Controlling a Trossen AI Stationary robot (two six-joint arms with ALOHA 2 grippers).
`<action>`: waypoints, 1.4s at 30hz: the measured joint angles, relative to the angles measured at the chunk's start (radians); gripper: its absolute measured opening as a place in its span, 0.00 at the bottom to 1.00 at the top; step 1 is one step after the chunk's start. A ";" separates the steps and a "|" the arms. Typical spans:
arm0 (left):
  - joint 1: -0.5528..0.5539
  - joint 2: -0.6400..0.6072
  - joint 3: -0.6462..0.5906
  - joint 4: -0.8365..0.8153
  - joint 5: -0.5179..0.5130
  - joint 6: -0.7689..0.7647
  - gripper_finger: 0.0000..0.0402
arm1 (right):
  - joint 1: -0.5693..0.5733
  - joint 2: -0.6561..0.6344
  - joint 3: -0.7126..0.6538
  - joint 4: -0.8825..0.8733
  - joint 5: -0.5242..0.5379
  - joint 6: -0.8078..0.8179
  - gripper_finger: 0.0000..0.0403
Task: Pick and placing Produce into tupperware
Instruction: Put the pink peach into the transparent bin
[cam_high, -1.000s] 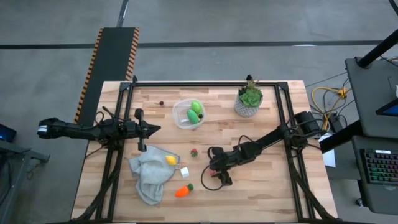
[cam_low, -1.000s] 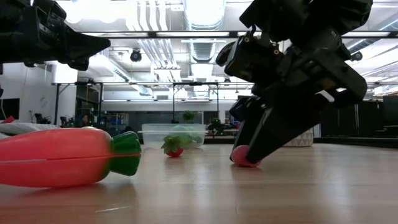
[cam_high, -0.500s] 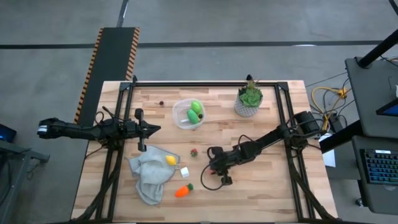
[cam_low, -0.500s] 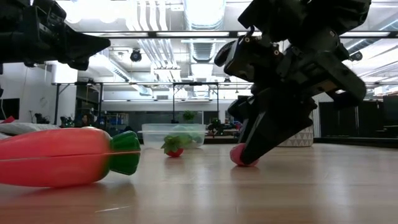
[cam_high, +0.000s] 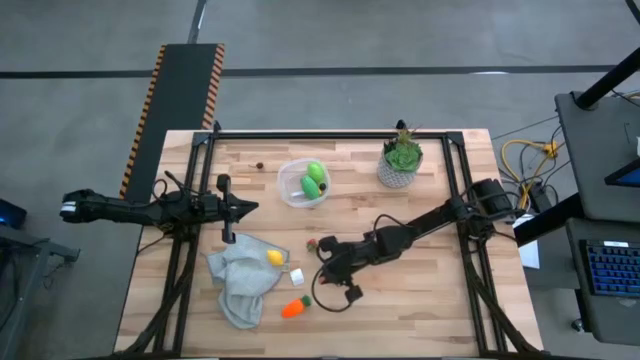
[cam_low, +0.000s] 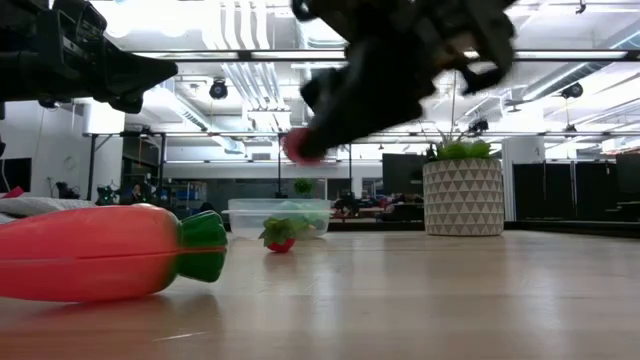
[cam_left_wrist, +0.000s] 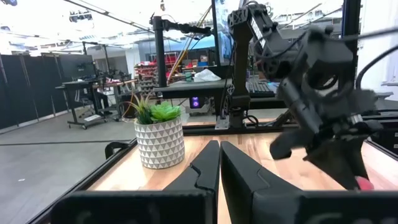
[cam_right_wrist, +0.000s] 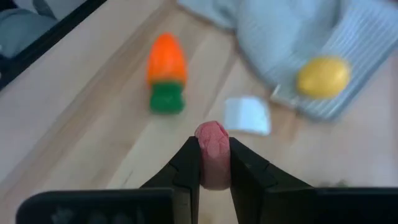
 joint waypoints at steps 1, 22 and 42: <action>0.000 0.000 0.000 0.000 0.000 0.000 0.00 | -0.007 0.000 0.021 -0.015 0.001 -0.019 0.13; 0.000 0.000 0.000 0.001 0.000 0.000 0.00 | -0.370 -0.002 0.305 -0.200 -0.229 -0.277 0.13; 0.000 0.000 0.000 0.002 0.000 0.000 0.00 | -0.636 0.130 0.329 -0.293 -0.235 -0.146 0.13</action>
